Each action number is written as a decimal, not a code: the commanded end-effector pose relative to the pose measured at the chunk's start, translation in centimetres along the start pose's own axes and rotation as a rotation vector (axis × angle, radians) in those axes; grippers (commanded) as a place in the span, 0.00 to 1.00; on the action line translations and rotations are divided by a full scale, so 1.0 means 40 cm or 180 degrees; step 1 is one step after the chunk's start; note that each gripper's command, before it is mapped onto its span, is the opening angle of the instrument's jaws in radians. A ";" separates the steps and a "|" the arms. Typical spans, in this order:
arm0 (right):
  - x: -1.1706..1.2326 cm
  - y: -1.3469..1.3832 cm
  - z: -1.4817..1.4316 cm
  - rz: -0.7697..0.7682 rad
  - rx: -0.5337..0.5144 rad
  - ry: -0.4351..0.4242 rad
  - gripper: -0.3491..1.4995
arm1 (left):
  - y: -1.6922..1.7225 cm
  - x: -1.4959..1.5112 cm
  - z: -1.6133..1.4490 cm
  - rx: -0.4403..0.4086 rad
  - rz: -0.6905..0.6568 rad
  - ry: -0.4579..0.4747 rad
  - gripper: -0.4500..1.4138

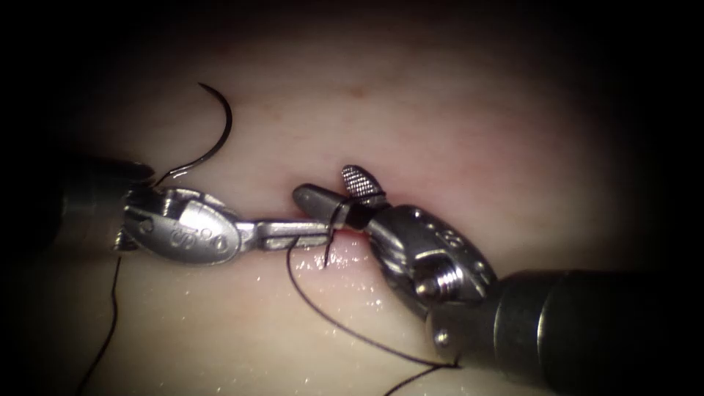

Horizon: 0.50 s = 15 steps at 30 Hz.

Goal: Wound Closure
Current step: Pull tail through loop with right holder and pull up with left grippers to tighten knot

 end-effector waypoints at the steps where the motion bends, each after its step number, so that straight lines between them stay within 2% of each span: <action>1: -0.0019 0.0008 0.0019 0.0071 -0.0014 0.0000 0.63 | 0.0016 -0.0011 0.0020 -0.0021 0.0004 -0.0011 0.00; 15: -0.0080 0.0110 0.0087 0.0566 -0.0229 -0.0226 0.62 | 0.0022 -0.0026 0.0038 -0.0094 0.0031 0.0001 0.00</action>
